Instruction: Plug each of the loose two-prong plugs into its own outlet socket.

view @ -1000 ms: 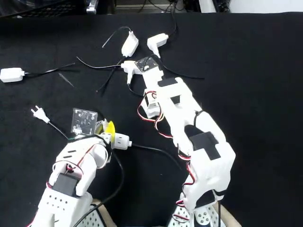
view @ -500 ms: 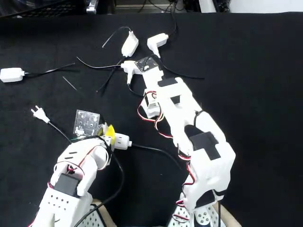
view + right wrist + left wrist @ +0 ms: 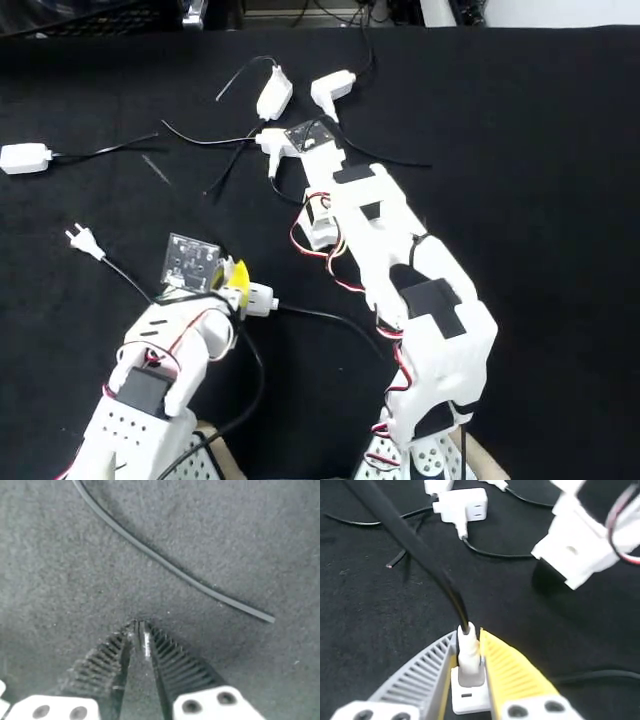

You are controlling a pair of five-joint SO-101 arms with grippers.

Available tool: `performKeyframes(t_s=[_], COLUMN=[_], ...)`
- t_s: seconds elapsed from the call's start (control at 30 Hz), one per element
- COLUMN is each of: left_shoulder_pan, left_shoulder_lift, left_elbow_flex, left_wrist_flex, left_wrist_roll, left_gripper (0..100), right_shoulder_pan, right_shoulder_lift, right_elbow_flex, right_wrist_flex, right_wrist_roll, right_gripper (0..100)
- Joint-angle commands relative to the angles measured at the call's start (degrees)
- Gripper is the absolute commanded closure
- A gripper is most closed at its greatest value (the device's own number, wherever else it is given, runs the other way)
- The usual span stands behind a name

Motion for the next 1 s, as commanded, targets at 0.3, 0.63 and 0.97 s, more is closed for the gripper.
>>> performKeyframes(t_s=[0.3, 0.63, 0.97], left_shoulder_pan=[-0.66, -1.8, -1.63], left_shoulder_lift=[-0.09, -0.09, -0.09], left_elbow_flex=[1.1, 1.1, 1.1], left_wrist_flex=[1.67, 3.16, 4.22], left_wrist_roll=[-1.85, -1.67, -1.76], left_gripper=[97, 97, 97], right_shoulder_pan=[0.79, 0.79, 0.79], right_shoulder_lift=[-0.22, -0.22, -0.22], right_elbow_flex=[-2.77, -2.77, -2.68], right_wrist_flex=[-0.26, -0.18, -0.09], right_wrist_roll=[0.18, 0.09, -0.09], right_gripper=[98.6, 98.6, 98.6])
